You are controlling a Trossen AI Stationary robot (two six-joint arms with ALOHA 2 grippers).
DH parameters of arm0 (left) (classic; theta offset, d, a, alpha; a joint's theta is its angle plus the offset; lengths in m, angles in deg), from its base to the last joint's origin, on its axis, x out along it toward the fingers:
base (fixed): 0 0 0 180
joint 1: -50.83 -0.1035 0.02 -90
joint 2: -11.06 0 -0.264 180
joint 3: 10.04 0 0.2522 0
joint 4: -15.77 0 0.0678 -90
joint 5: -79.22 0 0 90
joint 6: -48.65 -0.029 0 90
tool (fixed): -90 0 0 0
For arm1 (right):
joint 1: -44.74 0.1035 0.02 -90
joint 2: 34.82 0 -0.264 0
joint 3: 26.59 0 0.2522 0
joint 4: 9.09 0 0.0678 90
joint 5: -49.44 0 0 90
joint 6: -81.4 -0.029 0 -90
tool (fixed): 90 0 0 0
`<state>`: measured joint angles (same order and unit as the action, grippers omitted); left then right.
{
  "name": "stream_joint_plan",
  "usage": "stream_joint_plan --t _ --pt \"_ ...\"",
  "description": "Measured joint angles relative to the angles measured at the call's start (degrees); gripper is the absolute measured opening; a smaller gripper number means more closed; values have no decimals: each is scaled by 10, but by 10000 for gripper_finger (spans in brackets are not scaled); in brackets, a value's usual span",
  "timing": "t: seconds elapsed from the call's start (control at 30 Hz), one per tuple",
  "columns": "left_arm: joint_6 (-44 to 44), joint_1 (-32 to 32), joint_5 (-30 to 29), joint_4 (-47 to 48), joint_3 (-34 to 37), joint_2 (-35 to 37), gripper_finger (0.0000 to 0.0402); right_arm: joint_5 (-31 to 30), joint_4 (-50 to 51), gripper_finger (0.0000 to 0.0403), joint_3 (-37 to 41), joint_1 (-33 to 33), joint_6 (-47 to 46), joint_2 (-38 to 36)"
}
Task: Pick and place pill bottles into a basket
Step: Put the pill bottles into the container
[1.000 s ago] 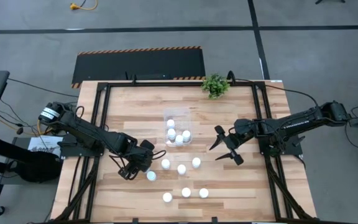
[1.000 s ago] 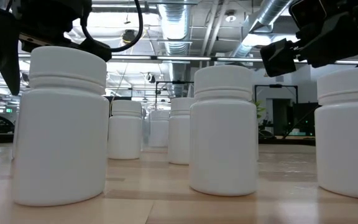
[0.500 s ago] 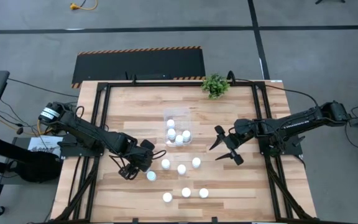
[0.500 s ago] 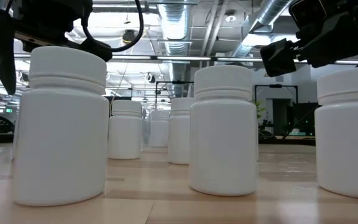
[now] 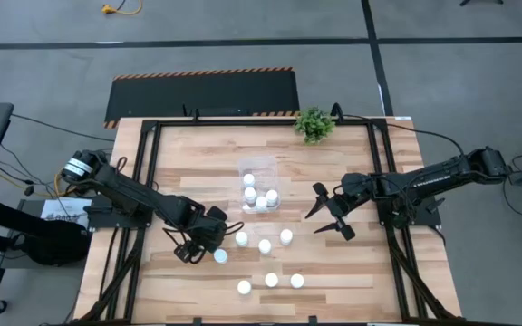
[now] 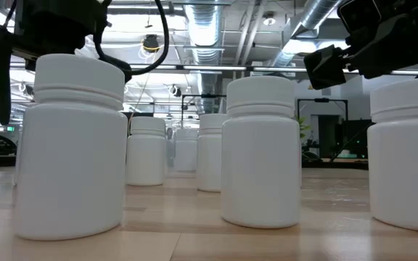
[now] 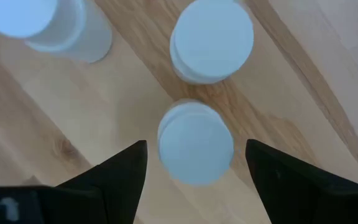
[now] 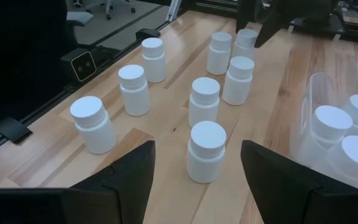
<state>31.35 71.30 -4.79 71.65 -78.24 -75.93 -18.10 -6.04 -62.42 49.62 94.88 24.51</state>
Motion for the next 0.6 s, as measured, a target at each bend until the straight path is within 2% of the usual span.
stream_joint_plan --t 0.6 --pt "-7 0 2 -10 -1 -1 263 0 1 230 0 0 0 0"
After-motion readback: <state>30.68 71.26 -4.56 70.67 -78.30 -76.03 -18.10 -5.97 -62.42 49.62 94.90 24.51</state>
